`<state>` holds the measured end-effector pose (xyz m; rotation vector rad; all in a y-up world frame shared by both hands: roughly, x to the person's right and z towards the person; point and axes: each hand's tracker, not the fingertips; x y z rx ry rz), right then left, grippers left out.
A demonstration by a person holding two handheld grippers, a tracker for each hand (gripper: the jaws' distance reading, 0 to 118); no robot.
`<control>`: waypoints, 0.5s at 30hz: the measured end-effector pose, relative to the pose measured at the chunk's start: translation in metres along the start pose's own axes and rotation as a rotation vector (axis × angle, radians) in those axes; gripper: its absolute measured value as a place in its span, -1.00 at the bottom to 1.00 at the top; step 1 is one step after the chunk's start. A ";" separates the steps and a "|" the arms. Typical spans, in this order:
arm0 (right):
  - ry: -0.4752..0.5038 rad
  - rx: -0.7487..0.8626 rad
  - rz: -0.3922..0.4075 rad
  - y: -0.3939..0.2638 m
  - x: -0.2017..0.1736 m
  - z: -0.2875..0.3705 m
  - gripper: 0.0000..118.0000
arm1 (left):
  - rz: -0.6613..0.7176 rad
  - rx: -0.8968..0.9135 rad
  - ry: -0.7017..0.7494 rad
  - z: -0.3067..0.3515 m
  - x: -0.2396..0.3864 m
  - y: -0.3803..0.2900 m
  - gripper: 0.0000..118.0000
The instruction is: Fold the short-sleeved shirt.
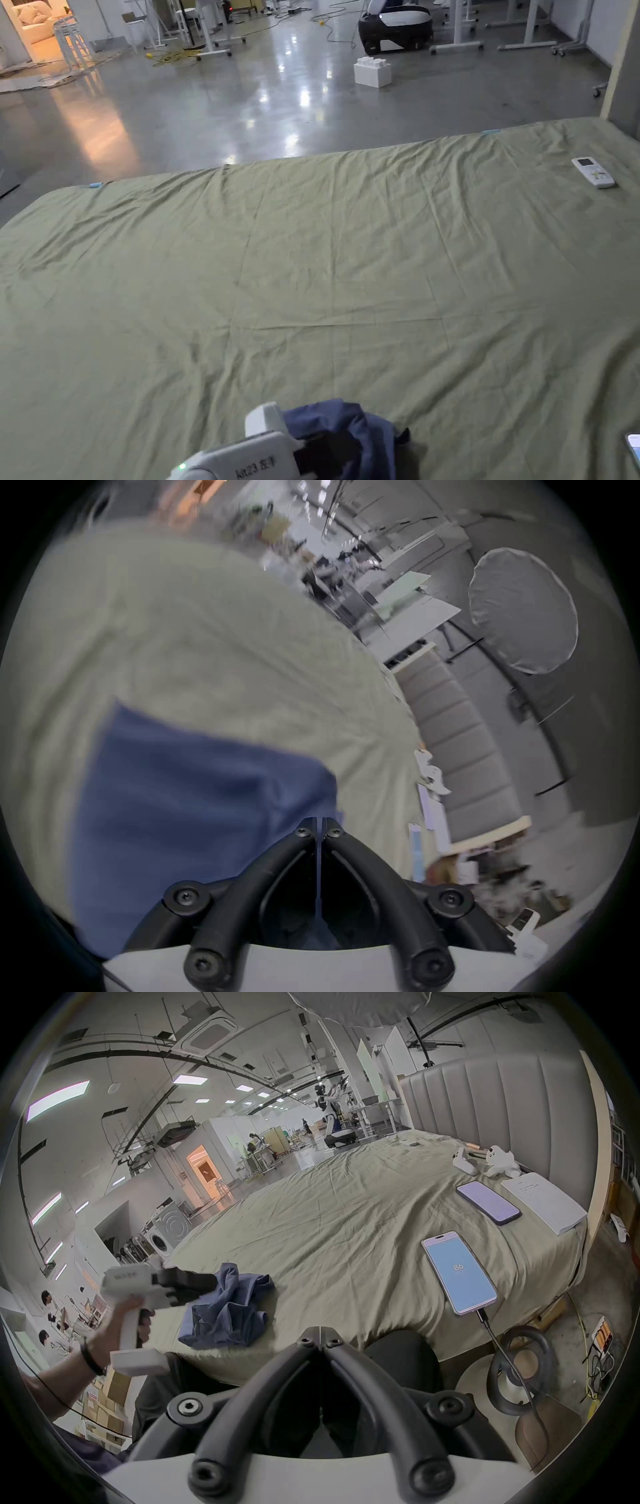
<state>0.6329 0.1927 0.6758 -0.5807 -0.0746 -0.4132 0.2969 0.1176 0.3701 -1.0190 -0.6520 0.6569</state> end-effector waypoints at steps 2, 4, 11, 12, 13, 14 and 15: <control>-0.010 -0.005 0.004 0.000 -0.002 0.001 -0.99 | -0.113 -0.075 0.151 -0.031 0.003 -0.017 -0.97; -0.016 -0.018 0.017 -0.001 -0.004 0.000 -0.99 | -0.180 -0.115 0.218 -0.052 -0.006 -0.028 -0.99; 0.069 -0.107 0.100 0.012 -0.024 -0.039 -0.99 | -0.131 0.016 0.068 -0.012 0.016 -0.016 -0.99; 0.101 -0.136 0.109 0.017 -0.030 -0.054 -0.99 | -0.137 0.063 0.009 0.007 0.021 -0.015 -0.99; 0.129 -0.165 0.124 0.022 -0.038 -0.070 -0.99 | -0.140 0.106 -0.016 0.028 0.027 -0.015 -0.99; 0.162 -0.216 0.153 0.026 -0.046 -0.089 -0.99 | -0.144 0.150 -0.014 0.048 0.031 -0.015 -0.99; 0.190 -0.240 0.189 0.030 -0.058 -0.112 -0.99 | -0.151 0.189 0.000 0.068 0.033 -0.018 -0.99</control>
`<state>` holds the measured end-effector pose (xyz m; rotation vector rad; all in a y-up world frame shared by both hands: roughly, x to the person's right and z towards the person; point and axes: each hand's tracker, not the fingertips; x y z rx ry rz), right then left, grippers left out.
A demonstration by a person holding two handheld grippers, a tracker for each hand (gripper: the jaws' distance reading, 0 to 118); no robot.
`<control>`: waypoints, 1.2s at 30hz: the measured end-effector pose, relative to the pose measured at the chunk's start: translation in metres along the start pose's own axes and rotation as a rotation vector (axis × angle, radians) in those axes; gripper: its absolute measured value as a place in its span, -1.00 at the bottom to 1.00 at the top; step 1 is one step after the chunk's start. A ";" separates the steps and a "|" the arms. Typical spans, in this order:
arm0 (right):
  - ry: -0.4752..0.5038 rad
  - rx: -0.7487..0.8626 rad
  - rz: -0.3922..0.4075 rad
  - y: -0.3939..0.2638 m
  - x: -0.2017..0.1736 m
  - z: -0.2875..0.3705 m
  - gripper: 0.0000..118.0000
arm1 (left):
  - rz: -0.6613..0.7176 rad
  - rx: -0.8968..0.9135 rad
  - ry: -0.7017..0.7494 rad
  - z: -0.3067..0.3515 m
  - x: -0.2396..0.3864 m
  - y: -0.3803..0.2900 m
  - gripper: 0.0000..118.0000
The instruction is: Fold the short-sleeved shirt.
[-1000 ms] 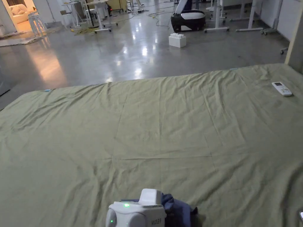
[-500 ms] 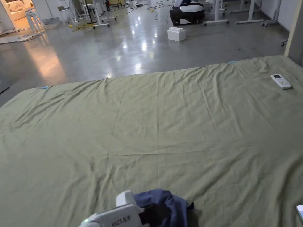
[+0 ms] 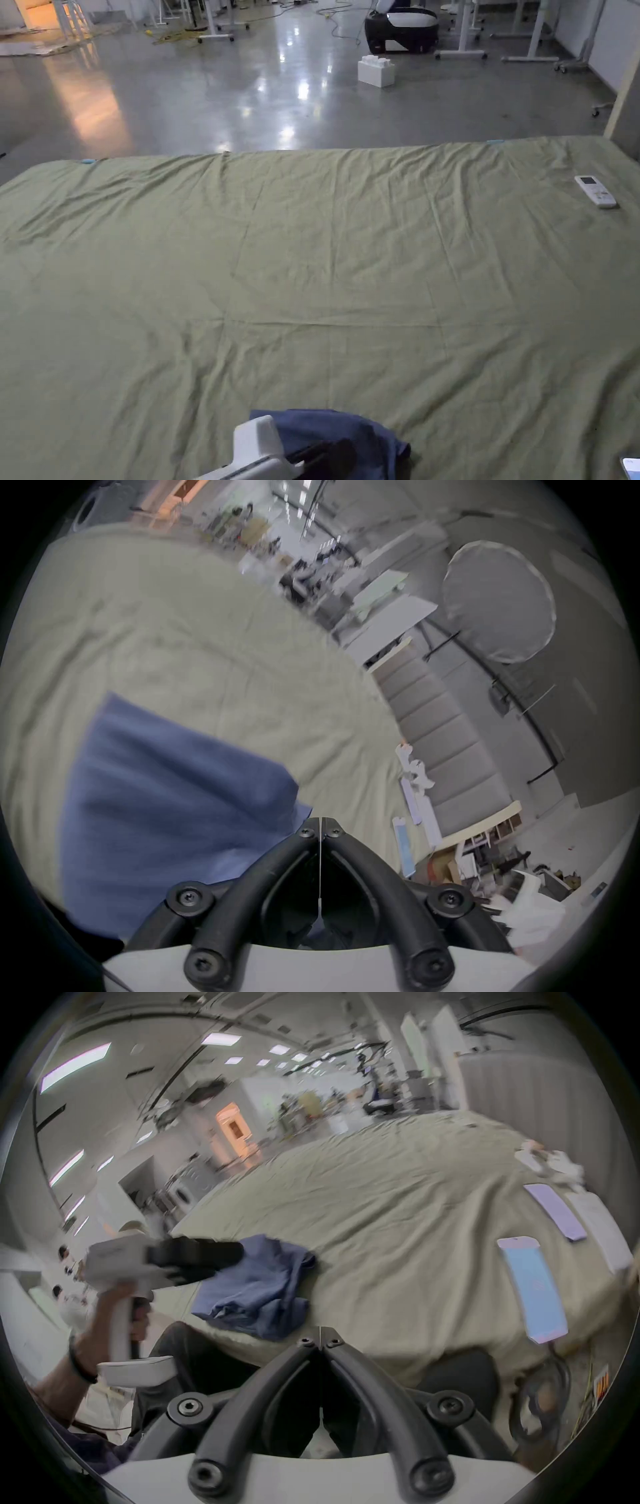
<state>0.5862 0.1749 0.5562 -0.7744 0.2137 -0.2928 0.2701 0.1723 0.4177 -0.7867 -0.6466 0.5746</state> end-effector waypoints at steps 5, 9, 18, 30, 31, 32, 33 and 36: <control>0.144 -0.054 -0.018 0.042 -0.028 -0.091 -0.99 | 0.005 0.089 0.145 0.068 -0.017 -0.010 -0.99; 0.040 -0.161 -0.072 0.051 -0.025 -0.145 -0.99 | 0.050 0.077 0.144 0.086 -0.042 -0.017 -0.99; 0.056 -0.191 -0.228 0.024 0.012 -0.163 -0.99 | 0.160 -0.052 -0.054 0.047 -0.106 0.011 0.87; 0.057 -0.167 -0.235 0.020 0.010 -0.162 -0.99 | 0.092 -0.319 -0.099 -0.042 -0.138 0.043 0.22; 0.056 -0.164 -0.236 0.020 0.010 -0.162 -0.99 | 0.087 -0.332 -0.060 -0.047 -0.135 0.043 0.22; 0.056 -0.161 -0.240 0.020 0.010 -0.162 -0.99 | 0.038 -0.338 -0.002 -0.052 -0.130 0.040 -0.57; 0.058 -0.160 -0.241 0.020 0.011 -0.161 -0.99 | 0.016 -0.358 0.018 -0.055 -0.127 0.040 -0.61; 0.126 -0.158 -0.340 0.029 0.015 -0.152 -0.99 | 0.050 -0.373 0.036 -0.046 -0.116 0.053 -0.61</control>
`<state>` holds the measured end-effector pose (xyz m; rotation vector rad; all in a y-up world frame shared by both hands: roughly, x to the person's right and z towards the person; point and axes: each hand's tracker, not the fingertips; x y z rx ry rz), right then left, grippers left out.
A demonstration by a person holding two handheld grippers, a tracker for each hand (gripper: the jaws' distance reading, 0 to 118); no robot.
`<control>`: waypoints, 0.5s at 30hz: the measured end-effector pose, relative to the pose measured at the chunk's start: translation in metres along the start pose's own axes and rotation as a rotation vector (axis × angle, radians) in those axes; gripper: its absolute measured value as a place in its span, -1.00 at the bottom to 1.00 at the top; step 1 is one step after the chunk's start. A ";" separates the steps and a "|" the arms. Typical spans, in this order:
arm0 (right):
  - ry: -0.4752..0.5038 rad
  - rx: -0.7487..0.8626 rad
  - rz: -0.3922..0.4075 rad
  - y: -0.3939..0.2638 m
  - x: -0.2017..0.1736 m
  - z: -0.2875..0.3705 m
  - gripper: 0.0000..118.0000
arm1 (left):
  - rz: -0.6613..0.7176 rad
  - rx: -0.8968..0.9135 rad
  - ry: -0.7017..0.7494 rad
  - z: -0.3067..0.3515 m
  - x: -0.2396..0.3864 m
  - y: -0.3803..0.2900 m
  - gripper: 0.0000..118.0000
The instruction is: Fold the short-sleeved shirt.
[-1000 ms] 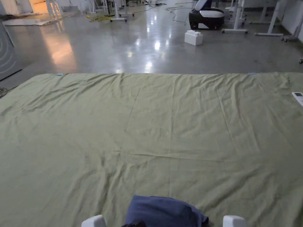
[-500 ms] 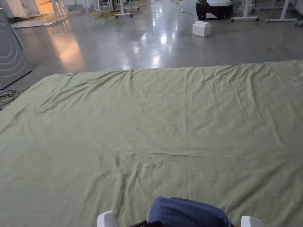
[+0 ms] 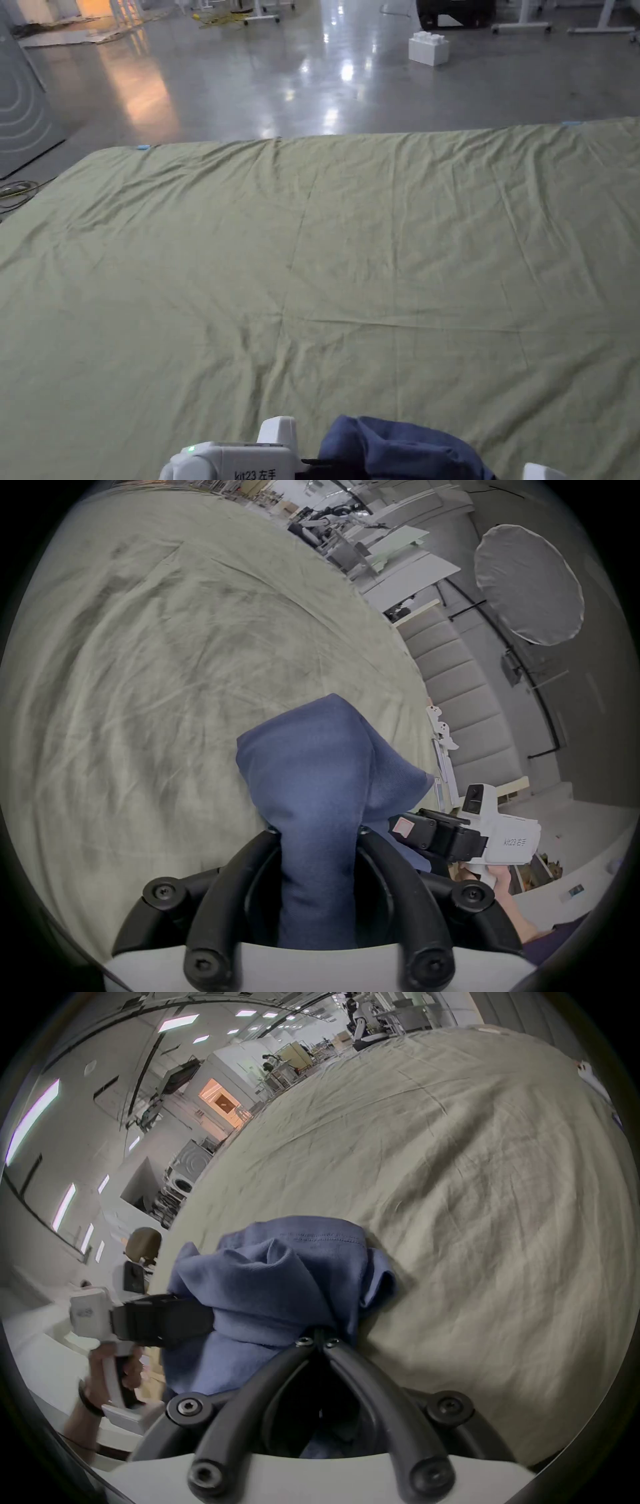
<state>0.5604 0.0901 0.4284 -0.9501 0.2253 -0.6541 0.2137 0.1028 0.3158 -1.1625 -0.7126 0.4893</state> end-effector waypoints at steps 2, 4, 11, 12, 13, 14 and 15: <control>0.130 0.092 -0.103 -0.002 0.000 0.015 -0.99 | -0.004 0.037 -0.037 0.023 0.001 0.005 -0.61; 0.204 0.118 -0.138 -0.002 -0.004 0.027 -0.99 | 0.028 0.077 -0.096 0.059 -0.004 0.014 -0.61; 0.188 0.162 -0.092 -0.026 -0.013 0.050 -0.99 | 0.065 0.243 0.274 0.237 -0.093 0.048 -0.61; 0.189 0.168 -0.103 -0.030 -0.012 0.050 -0.99 | 0.110 0.252 0.332 0.254 -0.106 0.055 -0.61; 0.192 0.166 -0.116 -0.035 -0.010 0.047 -0.99 | 0.144 0.261 0.354 0.267 -0.121 0.062 -0.61; 0.198 0.160 -0.137 -0.038 -0.008 0.045 -1.00 | 0.170 0.267 0.335 0.275 -0.137 0.068 -0.61; 0.200 0.154 -0.153 -0.041 -0.007 0.043 -0.99 | 0.204 0.290 0.353 0.278 -0.150 0.073 -0.61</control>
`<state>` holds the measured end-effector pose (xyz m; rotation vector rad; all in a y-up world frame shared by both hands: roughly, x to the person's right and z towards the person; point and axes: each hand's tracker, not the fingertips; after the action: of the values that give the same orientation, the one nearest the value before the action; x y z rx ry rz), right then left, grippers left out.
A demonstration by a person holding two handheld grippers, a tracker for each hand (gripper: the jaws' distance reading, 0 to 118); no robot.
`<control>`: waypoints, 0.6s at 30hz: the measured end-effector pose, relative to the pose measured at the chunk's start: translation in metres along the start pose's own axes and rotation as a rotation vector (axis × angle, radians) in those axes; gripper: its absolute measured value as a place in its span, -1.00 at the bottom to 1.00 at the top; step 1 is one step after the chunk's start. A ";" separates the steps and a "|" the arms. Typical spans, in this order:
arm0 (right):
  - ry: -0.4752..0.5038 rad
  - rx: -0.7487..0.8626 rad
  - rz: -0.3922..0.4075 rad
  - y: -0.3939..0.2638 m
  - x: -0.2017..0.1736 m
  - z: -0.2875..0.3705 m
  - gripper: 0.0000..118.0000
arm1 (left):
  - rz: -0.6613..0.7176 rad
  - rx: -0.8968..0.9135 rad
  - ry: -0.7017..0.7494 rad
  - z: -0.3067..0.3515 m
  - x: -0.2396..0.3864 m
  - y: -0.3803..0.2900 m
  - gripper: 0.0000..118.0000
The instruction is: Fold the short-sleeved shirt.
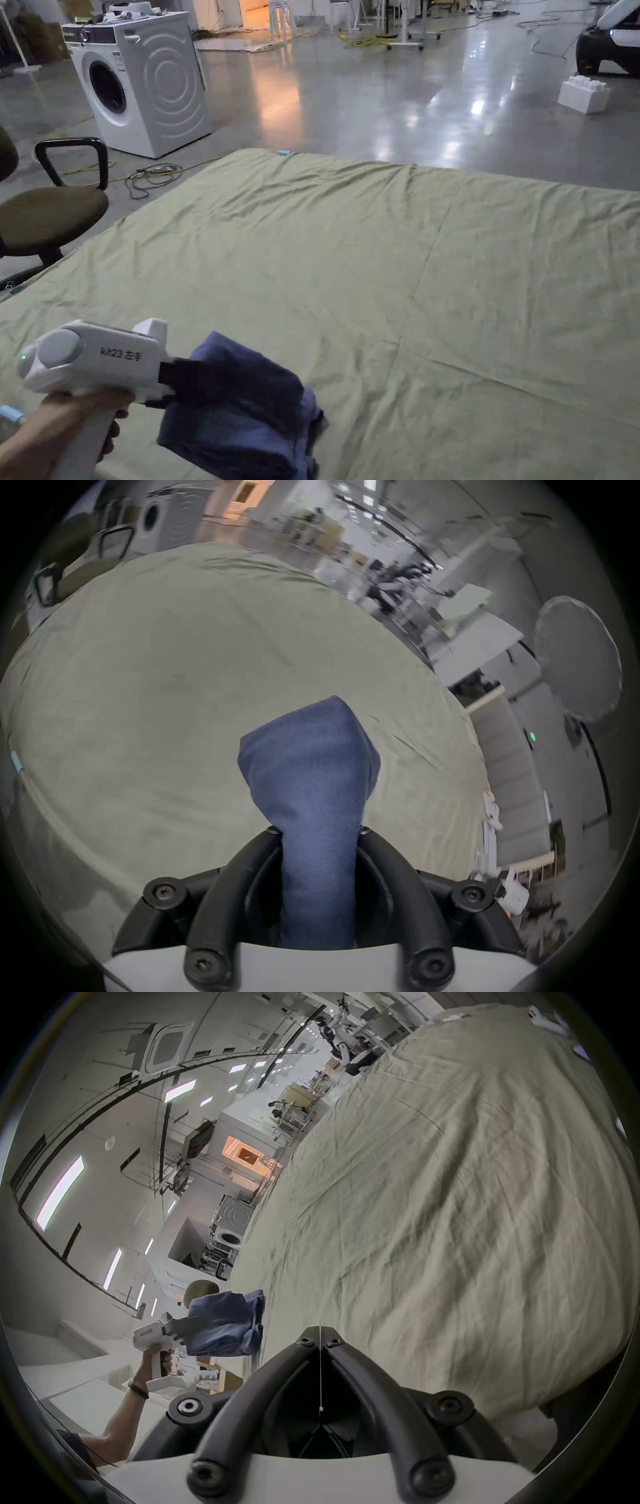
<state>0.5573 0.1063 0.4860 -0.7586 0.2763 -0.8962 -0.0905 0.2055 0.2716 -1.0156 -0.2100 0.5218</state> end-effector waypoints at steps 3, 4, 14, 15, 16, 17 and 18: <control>-0.036 -0.021 -0.015 -0.005 0.004 -0.002 -0.99 | 0.067 -0.046 0.009 -0.031 -0.019 0.002 -0.48; -0.057 -0.027 -0.005 -0.006 0.003 0.000 -0.99 | 0.052 -0.070 0.060 -0.041 -0.022 0.002 -0.25; 0.005 0.011 0.124 0.013 0.001 0.030 -0.99 | -0.319 0.250 0.607 0.049 0.054 -0.027 0.45; 0.031 0.032 0.102 0.016 -0.002 0.033 -0.99 | -0.382 0.386 0.533 0.067 0.074 -0.040 0.41; 0.024 0.062 0.101 0.020 -0.007 0.037 -0.99 | -0.422 0.486 0.473 0.082 0.096 -0.054 0.38; 0.016 0.102 0.130 0.025 -0.016 0.044 -0.99 | -0.456 0.532 0.395 0.095 0.119 -0.069 0.38; 0.005 0.139 0.167 0.031 -0.022 0.053 -0.99 | -0.475 0.614 0.358 0.104 0.141 -0.085 0.38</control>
<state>0.5896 0.1610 0.5005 -0.5954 0.2750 -0.7511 0.0157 0.3200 0.3887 -0.4185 0.0354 -0.0448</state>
